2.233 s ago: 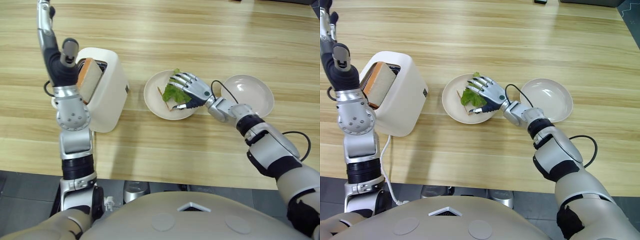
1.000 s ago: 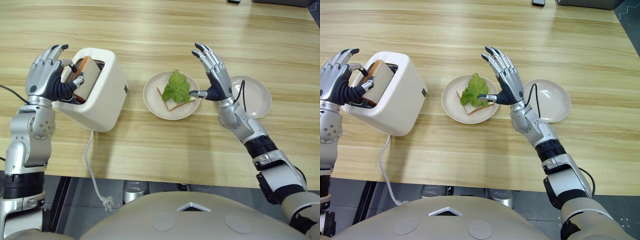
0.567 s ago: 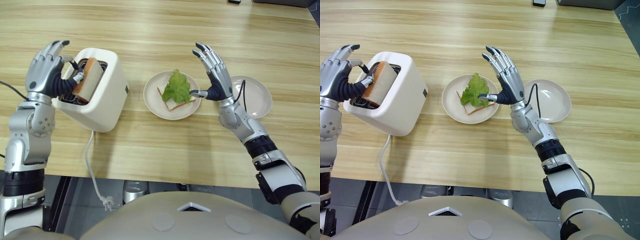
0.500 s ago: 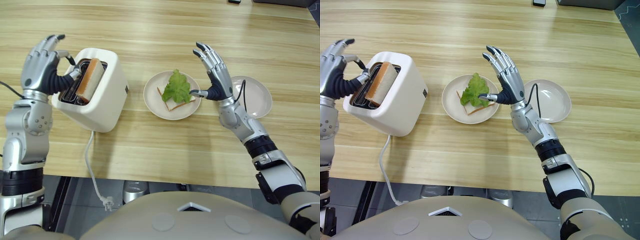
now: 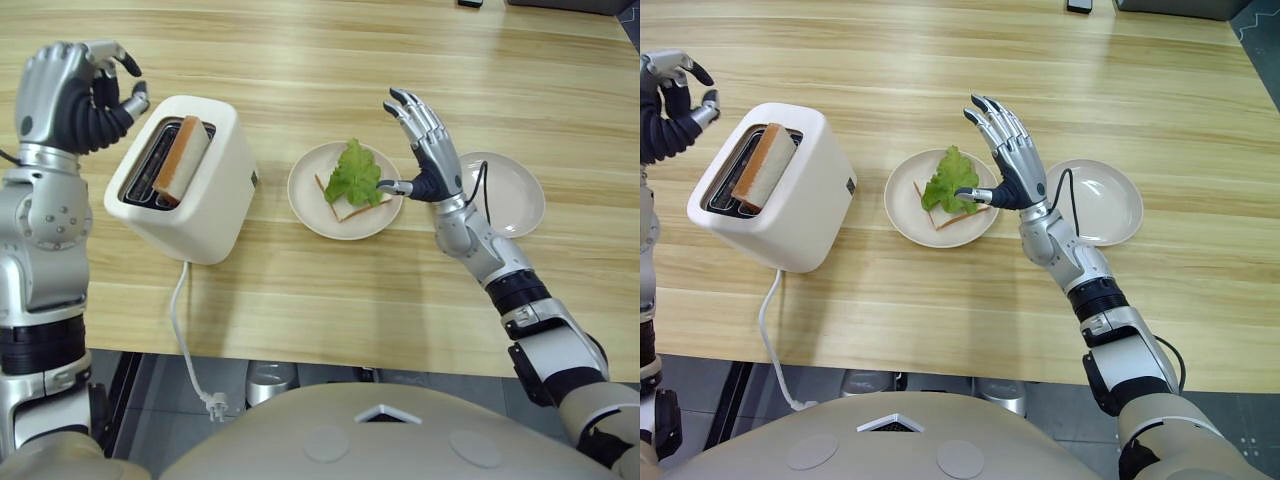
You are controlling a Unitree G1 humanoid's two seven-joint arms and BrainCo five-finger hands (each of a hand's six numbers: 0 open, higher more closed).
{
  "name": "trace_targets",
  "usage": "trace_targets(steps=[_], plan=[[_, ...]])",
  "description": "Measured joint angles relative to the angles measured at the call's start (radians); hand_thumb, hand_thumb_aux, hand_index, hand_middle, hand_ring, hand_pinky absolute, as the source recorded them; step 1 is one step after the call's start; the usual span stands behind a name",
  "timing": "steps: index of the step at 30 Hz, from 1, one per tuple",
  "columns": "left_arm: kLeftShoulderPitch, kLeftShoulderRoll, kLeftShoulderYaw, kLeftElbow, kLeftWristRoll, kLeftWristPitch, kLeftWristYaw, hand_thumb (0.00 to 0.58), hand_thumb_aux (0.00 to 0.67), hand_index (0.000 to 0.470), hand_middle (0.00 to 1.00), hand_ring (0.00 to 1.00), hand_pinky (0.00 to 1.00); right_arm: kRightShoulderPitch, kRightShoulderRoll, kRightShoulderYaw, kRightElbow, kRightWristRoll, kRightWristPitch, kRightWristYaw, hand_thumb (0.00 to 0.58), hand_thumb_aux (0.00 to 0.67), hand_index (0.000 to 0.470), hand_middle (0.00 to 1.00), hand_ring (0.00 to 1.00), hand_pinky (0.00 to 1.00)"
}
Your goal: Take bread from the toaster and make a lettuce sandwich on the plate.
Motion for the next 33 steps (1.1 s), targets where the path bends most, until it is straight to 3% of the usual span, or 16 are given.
trace_targets(steps=[11,30,31,32,33], plan=[[0.108,-0.01,-0.021,0.012,0.041,0.07,-0.068,0.0,0.0,0.0,0.0,0.0,0.0,0.0,0.003,-0.001,0.0,-0.005,-0.005,0.0,0.0,0.0,0.0,0.0,0.0,0.0],[0.145,0.016,-0.069,0.012,0.078,0.11,-0.151,0.005,0.003,0.002,0.0,0.0,0.0,0.002,0.003,-0.007,-0.001,-0.014,-0.006,0.0,0.0,0.0,0.0,0.0,0.0,0.0],[0.146,0.016,-0.076,0.012,0.078,0.11,-0.154,0.209,0.134,0.092,0.0,0.0,0.0,0.002,0.003,-0.007,-0.001,-0.014,-0.006,0.0,0.0,0.0,0.0,0.0,0.0,0.0],[0.147,0.016,-0.084,0.012,0.079,0.11,-0.156,0.209,0.134,0.092,0.0,0.0,0.0,0.002,0.003,-0.007,-0.001,-0.014,-0.006,0.0,0.0,0.0,0.0,0.0,0.0,0.0],[0.148,0.016,-0.091,0.012,0.079,0.11,-0.159,0.571,0.589,0.404,0.0,0.0,0.0,0.002,0.003,-0.008,-0.001,-0.014,-0.006,0.0,0.0,0.0,0.0,0.0,0.0,0.0]])
